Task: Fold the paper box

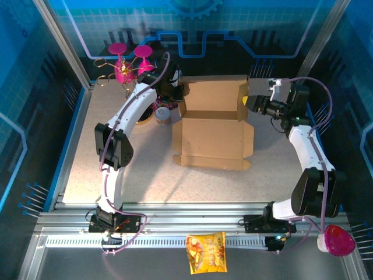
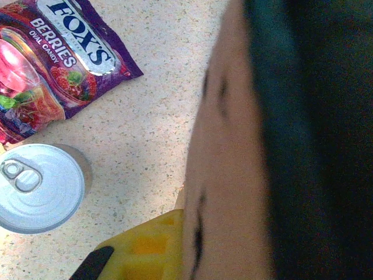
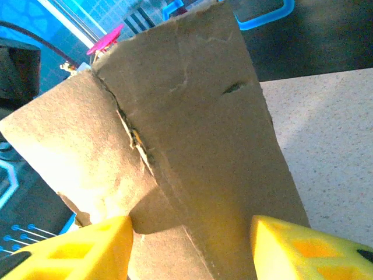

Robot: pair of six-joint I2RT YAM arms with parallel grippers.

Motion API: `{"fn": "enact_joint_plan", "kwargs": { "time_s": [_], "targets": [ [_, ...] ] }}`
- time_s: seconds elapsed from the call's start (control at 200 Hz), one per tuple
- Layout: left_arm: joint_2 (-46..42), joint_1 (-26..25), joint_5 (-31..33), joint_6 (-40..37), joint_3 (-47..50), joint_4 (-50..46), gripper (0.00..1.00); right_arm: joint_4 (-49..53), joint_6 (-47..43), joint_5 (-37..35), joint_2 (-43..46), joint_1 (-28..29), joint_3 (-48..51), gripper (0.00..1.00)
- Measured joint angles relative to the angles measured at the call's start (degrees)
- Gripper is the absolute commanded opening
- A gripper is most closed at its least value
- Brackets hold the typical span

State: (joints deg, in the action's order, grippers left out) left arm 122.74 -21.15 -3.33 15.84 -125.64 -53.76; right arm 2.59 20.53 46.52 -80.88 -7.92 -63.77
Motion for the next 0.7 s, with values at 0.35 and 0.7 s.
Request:
{"fn": "enact_joint_plan", "kwargs": {
  "time_s": [0.35,0.7],
  "targets": [
    [0.0,0.0,-0.63,-1.03,0.02,0.02,0.0,7.76,-10.54,-12.46,-1.7,2.43,-7.06,0.56],
    [-0.02,0.0,-0.63,-1.44,0.13,0.02,0.0,10.03,-14.56,-16.59,-9.55,4.74,-13.7,0.56]
  ]
}}
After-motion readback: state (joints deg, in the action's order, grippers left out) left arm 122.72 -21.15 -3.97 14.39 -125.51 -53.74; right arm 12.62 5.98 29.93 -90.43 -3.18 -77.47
